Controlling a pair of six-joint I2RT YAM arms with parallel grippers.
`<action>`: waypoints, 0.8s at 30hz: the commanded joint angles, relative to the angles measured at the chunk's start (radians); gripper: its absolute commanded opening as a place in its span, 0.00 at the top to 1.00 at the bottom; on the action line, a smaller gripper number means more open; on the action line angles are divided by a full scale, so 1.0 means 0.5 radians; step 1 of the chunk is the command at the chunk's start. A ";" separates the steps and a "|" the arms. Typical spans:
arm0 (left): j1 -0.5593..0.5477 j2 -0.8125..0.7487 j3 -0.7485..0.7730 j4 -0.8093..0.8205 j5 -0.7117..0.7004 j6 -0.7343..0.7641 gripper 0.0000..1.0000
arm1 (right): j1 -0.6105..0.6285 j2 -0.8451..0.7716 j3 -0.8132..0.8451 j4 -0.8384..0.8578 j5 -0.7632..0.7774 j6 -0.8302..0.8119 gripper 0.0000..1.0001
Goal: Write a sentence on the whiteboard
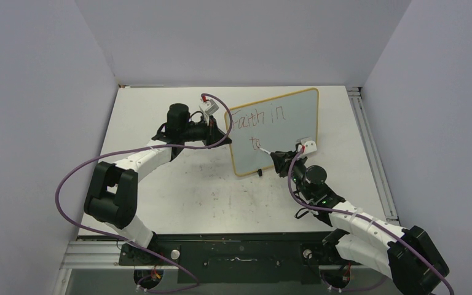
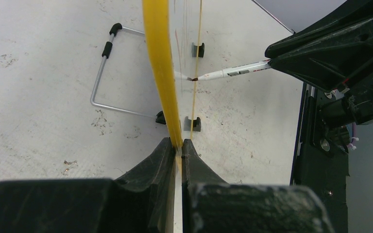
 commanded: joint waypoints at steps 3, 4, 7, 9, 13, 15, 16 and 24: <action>-0.006 0.002 0.078 0.006 0.071 -0.012 1.00 | 0.009 0.028 0.041 0.115 0.064 -0.034 0.95; -0.006 0.003 0.079 0.006 0.072 -0.012 1.00 | 0.010 0.025 0.046 0.118 0.074 -0.034 0.95; -0.006 0.003 0.078 0.005 0.071 -0.012 1.00 | 0.010 0.011 0.058 0.130 0.094 -0.043 0.95; -0.006 0.003 0.077 0.006 0.072 -0.012 1.00 | 0.010 0.006 0.068 0.138 0.104 -0.048 0.95; -0.006 0.003 0.077 0.005 0.072 -0.012 1.00 | 0.009 0.012 0.078 0.160 0.111 -0.053 0.95; -0.006 0.003 0.077 0.006 0.072 -0.012 1.00 | 0.009 0.013 0.073 0.165 0.116 -0.051 0.95; -0.006 0.001 0.077 0.006 0.070 -0.012 1.00 | 0.009 0.012 0.073 0.165 0.117 -0.052 0.95; -0.006 0.006 0.079 0.003 0.075 -0.012 1.00 | 0.010 0.027 0.082 0.162 0.093 -0.052 0.95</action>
